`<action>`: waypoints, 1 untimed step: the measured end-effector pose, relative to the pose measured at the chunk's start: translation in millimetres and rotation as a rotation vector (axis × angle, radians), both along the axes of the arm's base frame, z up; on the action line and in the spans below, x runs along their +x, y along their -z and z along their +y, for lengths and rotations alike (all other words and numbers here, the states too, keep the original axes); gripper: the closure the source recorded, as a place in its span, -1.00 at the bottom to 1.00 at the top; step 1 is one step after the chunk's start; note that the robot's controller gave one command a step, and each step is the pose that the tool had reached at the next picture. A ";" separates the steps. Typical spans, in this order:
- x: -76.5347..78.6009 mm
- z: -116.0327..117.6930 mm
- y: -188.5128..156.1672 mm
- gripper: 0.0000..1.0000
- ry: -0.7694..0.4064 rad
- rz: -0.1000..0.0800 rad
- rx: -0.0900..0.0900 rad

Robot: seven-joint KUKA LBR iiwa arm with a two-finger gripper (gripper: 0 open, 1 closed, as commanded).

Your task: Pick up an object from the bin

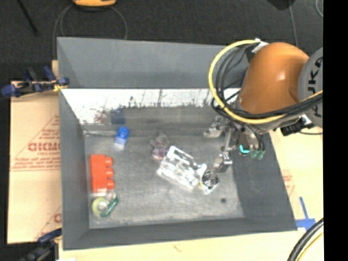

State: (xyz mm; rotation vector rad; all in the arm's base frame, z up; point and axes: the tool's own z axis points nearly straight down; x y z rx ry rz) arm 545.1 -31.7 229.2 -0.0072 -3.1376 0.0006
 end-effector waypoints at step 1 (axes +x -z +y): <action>42.6 33.7 144.5 -1.00 0.128 -0.012 0.001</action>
Offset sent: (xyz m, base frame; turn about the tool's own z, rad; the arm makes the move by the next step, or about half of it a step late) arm 0.0432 0.0370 -0.1592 0.1294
